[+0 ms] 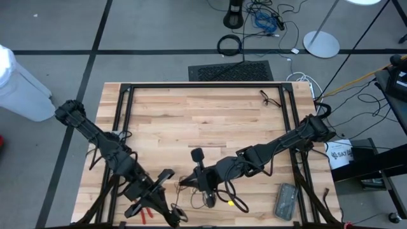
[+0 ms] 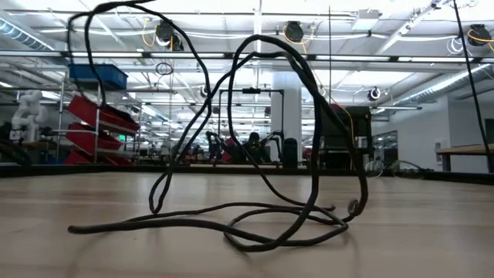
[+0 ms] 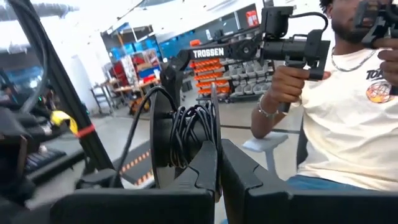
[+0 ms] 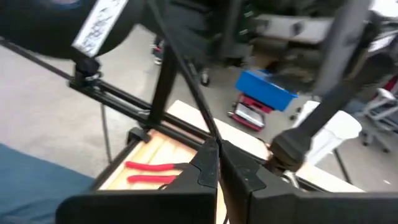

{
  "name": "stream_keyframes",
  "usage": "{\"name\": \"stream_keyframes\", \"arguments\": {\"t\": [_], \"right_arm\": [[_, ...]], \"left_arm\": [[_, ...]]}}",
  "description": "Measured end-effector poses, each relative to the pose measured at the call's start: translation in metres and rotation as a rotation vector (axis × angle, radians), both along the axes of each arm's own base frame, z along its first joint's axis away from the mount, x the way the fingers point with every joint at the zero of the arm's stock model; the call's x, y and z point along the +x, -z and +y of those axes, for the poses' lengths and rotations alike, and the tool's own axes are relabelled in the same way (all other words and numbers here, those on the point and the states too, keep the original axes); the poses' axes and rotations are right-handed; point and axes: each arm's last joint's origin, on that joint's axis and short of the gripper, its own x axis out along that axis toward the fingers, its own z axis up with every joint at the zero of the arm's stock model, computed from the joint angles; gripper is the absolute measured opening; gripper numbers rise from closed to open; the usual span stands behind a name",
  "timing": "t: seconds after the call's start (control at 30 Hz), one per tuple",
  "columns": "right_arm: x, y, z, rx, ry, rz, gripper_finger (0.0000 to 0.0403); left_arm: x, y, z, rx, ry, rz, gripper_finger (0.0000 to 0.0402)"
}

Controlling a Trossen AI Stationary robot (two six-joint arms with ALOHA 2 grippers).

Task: Coil cords
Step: Coil the black wire onto the black spool

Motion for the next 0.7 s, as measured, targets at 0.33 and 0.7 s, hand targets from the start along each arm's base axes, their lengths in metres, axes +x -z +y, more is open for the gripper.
{"name": "stream_keyframes", "arguments": {"t": [0.33, 0.7], "right_arm": [[-0.003, -0.001, 0.009, 0.055, -0.095, 0.003, 0.0], [-0.006, -0.008, 0.017, 0.107, -0.143, -0.058, 0.0]], "left_arm": [[0.0, -0.003, 0.0, 0.034, -0.027, -0.086, 0.0008], [0.001, -0.01, 0.002, -0.015, -0.072, -0.142, 0.0008]]}}
